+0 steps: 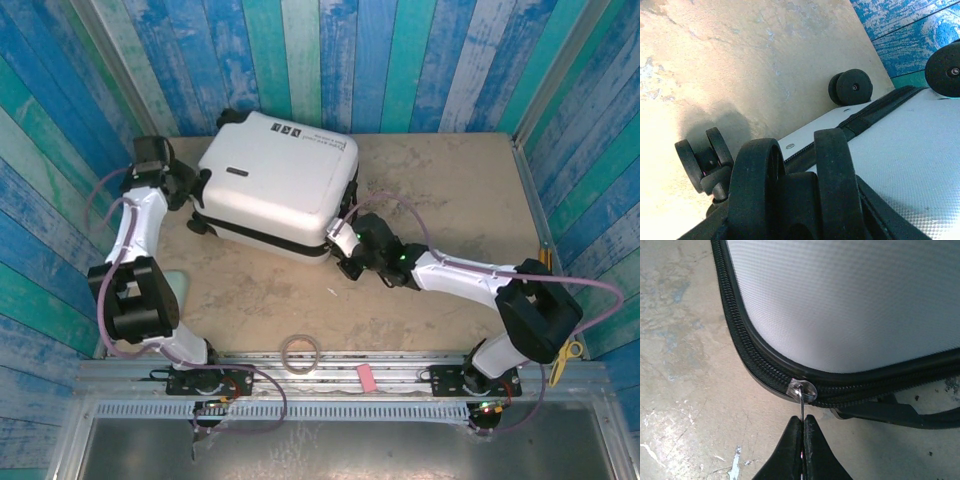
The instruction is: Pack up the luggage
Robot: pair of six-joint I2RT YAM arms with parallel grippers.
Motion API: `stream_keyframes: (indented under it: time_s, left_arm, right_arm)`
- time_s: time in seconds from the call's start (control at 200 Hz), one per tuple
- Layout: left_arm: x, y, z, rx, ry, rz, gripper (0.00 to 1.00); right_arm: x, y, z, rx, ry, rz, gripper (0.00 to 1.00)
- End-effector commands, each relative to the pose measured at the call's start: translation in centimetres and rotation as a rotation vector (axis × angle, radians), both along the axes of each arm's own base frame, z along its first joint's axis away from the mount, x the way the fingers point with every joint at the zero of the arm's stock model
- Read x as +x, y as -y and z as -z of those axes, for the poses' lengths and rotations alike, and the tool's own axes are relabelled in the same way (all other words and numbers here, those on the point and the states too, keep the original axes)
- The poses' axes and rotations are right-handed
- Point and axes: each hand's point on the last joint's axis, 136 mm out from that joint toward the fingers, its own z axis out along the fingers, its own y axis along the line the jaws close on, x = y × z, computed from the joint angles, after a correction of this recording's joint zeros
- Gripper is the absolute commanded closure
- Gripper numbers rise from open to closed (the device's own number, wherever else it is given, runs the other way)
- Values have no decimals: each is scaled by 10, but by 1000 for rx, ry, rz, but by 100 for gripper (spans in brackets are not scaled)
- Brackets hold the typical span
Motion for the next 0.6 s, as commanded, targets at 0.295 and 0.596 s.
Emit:
stream_keyframes:
  time_s: [0.295, 0.596]
  left_arm:
    - [-51, -9, 67, 207, -280, 233, 100]
    - [-53, -18, 69, 253, -301, 217, 100]
  right_arm:
    - [57, 27, -20, 141, 10, 173, 100]
    - [88, 41, -20, 163, -30, 208, 100]
